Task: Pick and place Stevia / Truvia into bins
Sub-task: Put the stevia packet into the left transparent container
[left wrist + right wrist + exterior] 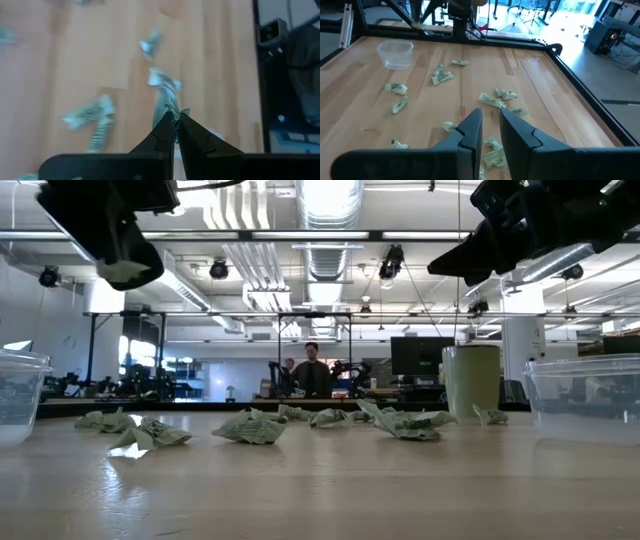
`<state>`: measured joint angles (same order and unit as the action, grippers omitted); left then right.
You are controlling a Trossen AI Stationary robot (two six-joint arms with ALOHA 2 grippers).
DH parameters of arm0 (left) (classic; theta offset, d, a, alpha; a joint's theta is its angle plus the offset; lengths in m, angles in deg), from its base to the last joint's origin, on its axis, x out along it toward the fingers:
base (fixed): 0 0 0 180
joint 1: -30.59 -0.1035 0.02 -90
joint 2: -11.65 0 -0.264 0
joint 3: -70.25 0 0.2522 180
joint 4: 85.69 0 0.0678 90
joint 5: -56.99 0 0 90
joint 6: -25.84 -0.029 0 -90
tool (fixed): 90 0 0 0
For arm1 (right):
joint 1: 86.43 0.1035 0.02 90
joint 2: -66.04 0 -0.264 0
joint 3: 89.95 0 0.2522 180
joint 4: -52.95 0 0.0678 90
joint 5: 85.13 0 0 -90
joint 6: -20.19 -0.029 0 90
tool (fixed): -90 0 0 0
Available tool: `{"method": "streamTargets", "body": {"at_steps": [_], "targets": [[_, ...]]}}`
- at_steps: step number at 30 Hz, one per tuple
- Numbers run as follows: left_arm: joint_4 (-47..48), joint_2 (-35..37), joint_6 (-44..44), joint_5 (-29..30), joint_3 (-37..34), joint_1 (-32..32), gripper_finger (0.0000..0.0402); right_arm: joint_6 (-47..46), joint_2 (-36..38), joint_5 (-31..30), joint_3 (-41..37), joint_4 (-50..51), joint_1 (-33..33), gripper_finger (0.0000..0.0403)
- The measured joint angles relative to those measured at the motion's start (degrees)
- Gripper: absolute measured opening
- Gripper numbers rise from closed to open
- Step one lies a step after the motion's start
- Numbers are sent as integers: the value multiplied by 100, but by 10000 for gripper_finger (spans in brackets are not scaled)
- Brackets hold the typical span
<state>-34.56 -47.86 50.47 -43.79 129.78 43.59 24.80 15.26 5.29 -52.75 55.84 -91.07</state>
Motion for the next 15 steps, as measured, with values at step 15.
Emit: {"method": "streamTargets", "body": {"at_steps": [15], "targets": [[-96, -1131, 1540, 56, 53, 1353, 1, -121, 2, 0, 0, -57, 2, 57]]}}
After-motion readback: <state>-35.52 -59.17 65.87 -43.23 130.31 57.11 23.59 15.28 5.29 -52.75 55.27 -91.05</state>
